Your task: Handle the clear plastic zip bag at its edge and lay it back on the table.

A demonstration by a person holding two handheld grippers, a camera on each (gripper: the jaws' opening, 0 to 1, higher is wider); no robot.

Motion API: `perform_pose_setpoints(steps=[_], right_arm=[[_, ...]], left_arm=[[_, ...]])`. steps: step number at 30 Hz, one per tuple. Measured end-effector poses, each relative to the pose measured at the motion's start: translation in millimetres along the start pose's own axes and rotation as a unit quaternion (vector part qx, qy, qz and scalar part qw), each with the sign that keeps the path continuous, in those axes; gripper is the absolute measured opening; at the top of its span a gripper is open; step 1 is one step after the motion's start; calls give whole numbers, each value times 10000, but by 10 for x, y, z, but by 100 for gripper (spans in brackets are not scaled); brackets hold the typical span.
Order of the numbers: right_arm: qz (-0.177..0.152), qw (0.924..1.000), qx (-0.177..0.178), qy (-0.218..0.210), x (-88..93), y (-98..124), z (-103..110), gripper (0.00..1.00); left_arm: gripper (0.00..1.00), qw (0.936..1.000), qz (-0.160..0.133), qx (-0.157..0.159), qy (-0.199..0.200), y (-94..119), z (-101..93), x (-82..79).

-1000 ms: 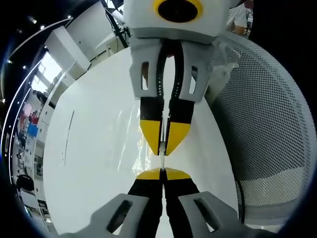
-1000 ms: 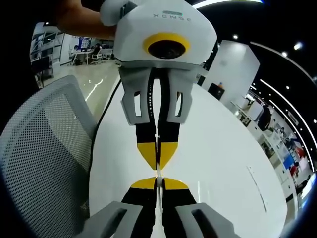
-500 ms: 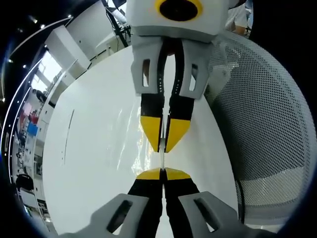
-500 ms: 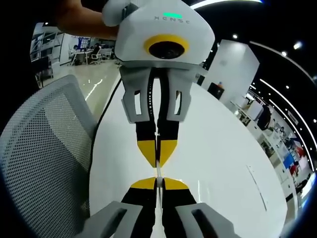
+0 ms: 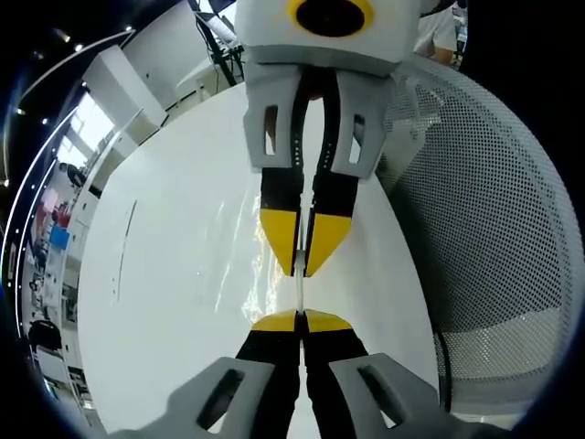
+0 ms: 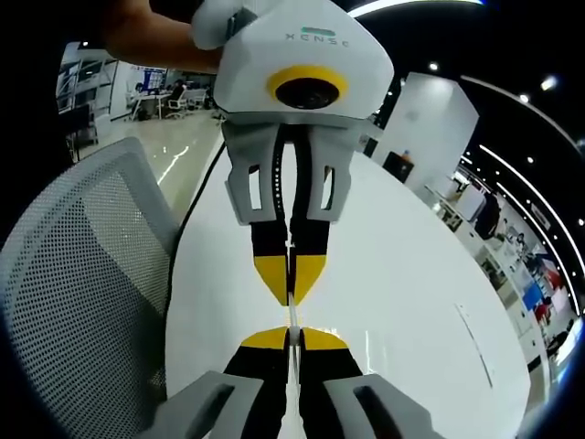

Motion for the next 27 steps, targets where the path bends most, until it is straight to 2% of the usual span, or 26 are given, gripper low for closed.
perform_pose_setpoints(steps=[27], right_arm=[[16,10000,6,-60,44,13,5,0]], left_arm=[[0,10000,50,18,78,-1,-7,29]])
Point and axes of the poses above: the point that each gripper's makers call its tool centre point, and the gripper's own axes: y roughly backward along the fingers, z roughly to its left, x roughly out of its underside, the point moved 8 cm from there along y, roughly backward along the fingers, and after that the axes turned 2 degrees about -x, right-handed, at the moved point
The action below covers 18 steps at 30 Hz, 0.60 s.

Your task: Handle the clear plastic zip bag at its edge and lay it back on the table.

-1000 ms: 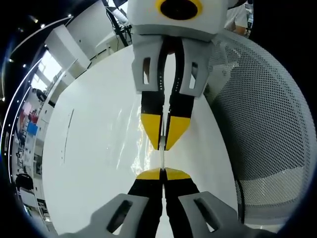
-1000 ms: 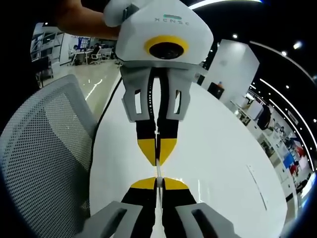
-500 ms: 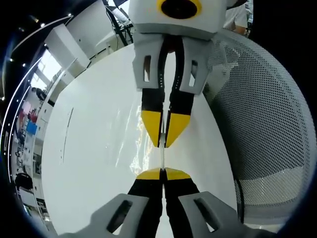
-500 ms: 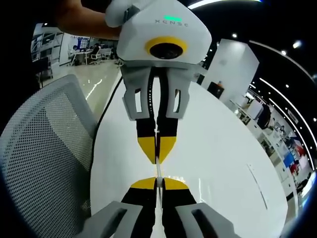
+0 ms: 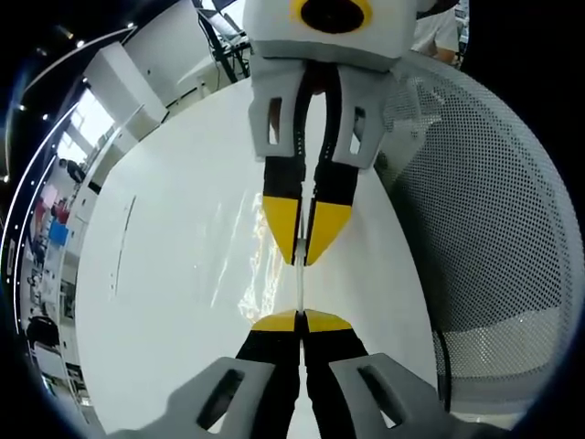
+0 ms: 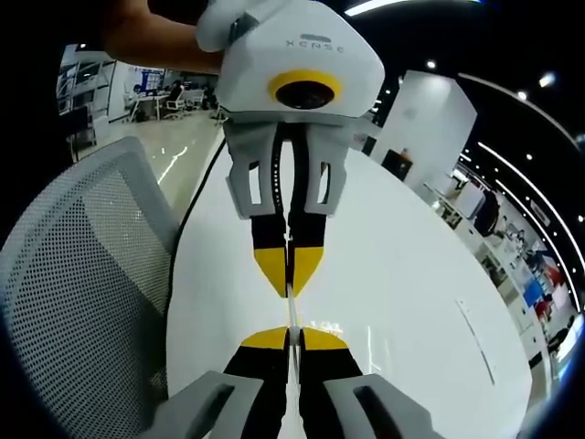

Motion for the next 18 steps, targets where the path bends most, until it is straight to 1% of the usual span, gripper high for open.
perform_pose_setpoints(steps=[6,18], right_arm=[[6,10000,-10,-14,12,2,10,0],[7,10000,10,-20,11,5,2,0]], left_arm=[[0,10000,19,11,33,-2,-9,25],[0,10000,20,-4,44,4,-2,18]])
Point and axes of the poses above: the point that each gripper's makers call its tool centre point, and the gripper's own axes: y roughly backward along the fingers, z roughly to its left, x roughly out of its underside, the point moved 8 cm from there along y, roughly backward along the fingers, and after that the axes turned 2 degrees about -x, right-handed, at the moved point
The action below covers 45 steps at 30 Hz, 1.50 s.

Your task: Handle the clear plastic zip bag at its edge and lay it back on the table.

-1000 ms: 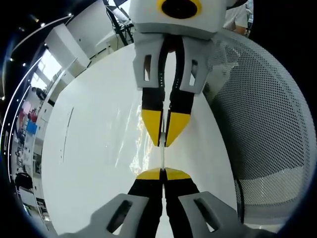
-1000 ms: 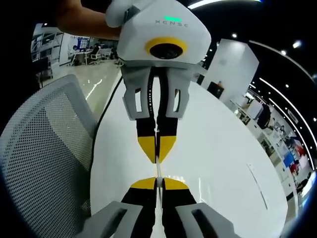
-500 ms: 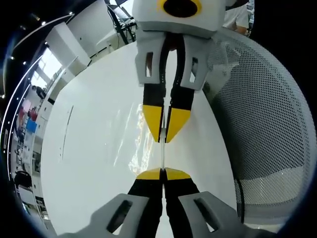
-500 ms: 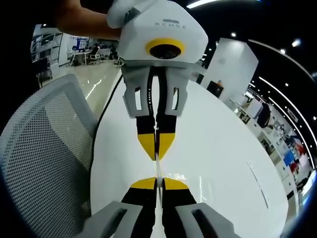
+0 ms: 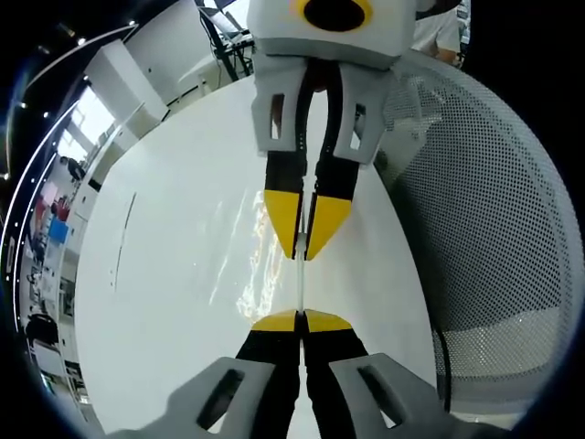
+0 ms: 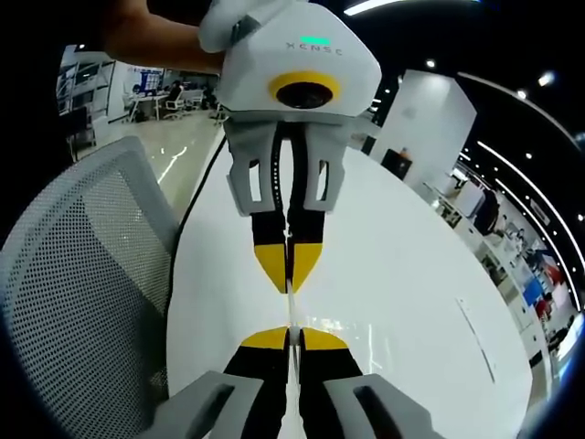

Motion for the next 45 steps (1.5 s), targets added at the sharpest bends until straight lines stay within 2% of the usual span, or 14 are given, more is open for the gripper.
perform_pose_setpoints(steps=[34,45], right_arm=[[29,10000,28,-40,36,23,0,0],[41,10000,41,-59,56,38,-7,0]], left_arm=[[0,10000,67,20,19,13,13,25],[0,9999,114,3,41,25,34,91]])
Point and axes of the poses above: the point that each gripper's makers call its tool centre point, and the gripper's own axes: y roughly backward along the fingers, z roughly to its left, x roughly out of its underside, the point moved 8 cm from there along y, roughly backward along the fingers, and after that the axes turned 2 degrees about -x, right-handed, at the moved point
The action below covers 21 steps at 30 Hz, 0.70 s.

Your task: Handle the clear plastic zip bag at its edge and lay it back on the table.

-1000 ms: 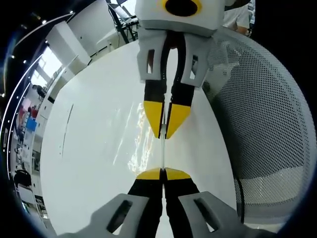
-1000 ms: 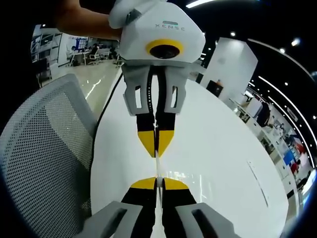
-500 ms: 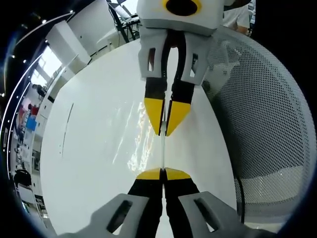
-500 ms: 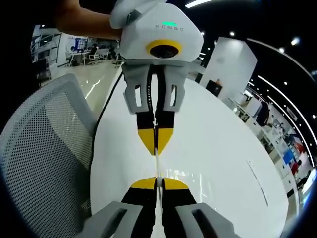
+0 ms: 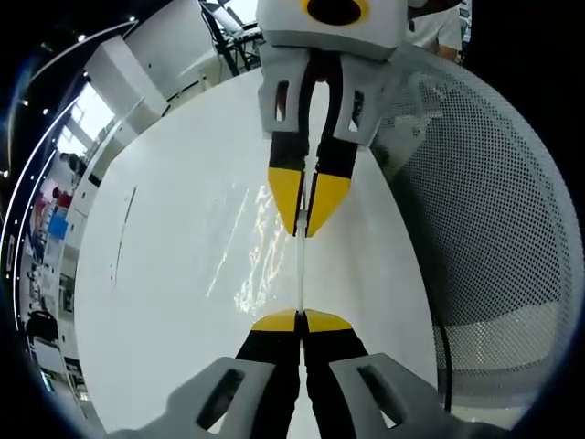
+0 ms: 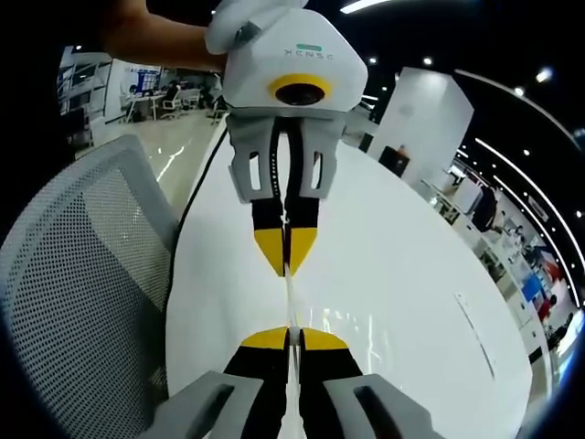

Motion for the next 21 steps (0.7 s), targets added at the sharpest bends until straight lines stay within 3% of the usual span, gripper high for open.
perform_pose_setpoints(steps=[21], right_arm=[[6,10000,-2,-6,10,8,7,0]], left_arm=[[0,10000,31,1,43,9,-12,7]])
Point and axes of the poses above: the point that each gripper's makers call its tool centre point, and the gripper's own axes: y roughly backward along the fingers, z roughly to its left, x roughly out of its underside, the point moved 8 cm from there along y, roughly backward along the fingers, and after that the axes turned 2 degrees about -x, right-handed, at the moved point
